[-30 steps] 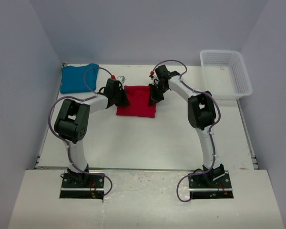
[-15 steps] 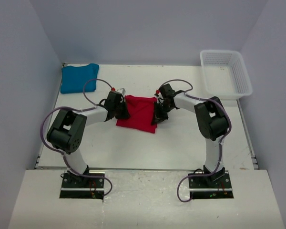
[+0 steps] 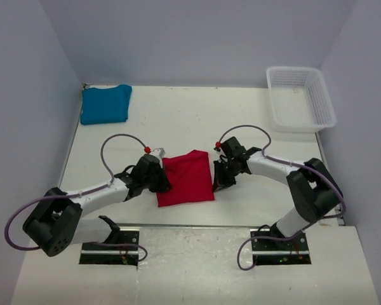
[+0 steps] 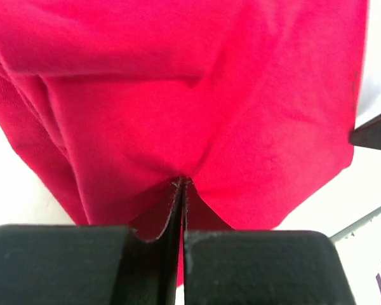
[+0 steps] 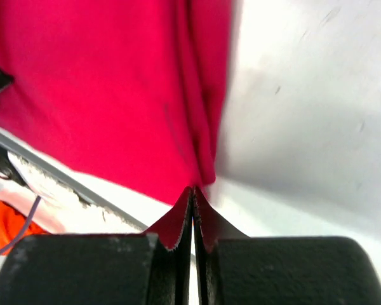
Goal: Fold and stack the t-shirts
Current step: Fold the long partially folded tshirt into a neat square, then smooth out wrinkles on the folded tshirt
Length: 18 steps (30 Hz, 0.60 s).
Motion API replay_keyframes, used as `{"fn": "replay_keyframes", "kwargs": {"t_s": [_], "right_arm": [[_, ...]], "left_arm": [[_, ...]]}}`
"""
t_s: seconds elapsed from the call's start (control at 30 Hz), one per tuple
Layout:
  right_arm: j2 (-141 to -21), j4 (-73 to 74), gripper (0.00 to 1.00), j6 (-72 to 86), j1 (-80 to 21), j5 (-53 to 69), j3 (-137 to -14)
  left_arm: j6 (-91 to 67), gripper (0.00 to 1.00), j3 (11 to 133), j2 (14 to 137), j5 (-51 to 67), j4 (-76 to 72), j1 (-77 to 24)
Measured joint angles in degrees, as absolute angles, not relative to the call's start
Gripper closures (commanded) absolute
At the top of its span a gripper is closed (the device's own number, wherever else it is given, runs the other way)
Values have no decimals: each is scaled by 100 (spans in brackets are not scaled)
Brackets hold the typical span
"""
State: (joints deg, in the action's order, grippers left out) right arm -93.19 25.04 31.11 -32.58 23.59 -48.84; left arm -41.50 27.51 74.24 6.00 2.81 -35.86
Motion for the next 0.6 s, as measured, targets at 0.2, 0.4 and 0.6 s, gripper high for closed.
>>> {"fn": "replay_keyframes", "kwargs": {"t_s": [0.2, 0.4, 0.6], "right_arm": [[-8302, 2840, 100, 3085, -3546, 1933, -4936], [-8250, 3124, 100, 2952, -3555, 1745, -5822], [-8914, 2939, 100, 2906, -3555, 2001, -6320]], "left_arm": [[-4099, 100, 2928, 6665, 176, 939, -3656], [-3885, 100, 3977, 6949, -209, 1361, -3656], [-3732, 100, 4523, 7808, -314, 1365, -3656]]}}
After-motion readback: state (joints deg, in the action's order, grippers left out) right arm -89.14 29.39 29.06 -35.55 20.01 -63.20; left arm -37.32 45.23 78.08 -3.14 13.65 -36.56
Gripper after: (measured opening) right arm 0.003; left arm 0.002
